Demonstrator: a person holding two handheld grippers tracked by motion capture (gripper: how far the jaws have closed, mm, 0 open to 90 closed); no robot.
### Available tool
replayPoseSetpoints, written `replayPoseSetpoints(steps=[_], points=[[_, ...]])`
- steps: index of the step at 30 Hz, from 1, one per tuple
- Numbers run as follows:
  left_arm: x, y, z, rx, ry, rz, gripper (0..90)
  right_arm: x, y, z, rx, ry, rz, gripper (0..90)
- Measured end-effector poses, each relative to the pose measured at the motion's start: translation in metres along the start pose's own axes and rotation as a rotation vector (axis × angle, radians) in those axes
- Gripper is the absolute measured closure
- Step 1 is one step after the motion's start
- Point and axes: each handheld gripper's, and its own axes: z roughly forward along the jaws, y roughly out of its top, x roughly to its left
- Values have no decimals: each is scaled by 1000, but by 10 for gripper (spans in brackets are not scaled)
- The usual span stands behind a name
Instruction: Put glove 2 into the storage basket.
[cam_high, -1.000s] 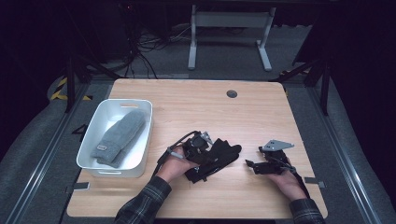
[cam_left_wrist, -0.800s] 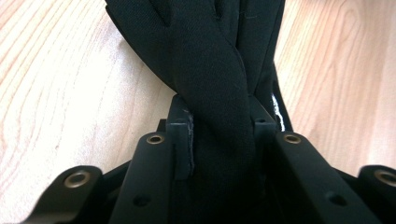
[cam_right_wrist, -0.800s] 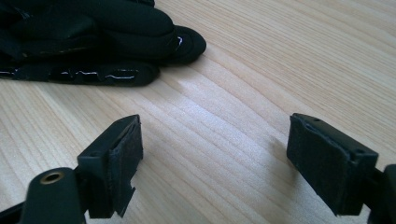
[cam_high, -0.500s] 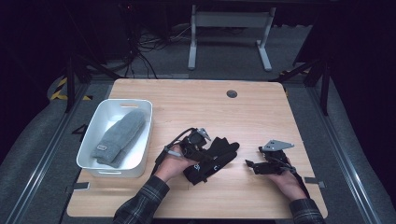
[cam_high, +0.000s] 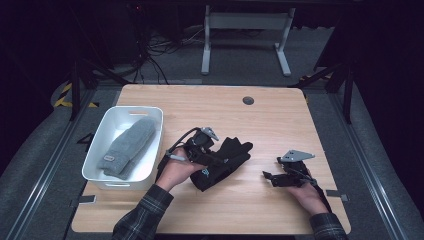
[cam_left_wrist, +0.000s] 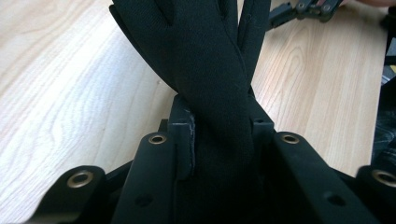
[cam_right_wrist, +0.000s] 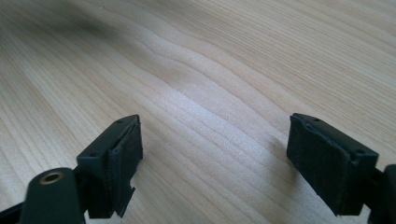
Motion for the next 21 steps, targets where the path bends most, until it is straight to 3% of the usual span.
replayPoseSetpoints(steps=[21], points=[[11, -3, -62, -38, 61, -47, 717, 0, 0, 0, -1, 0, 1, 190]])
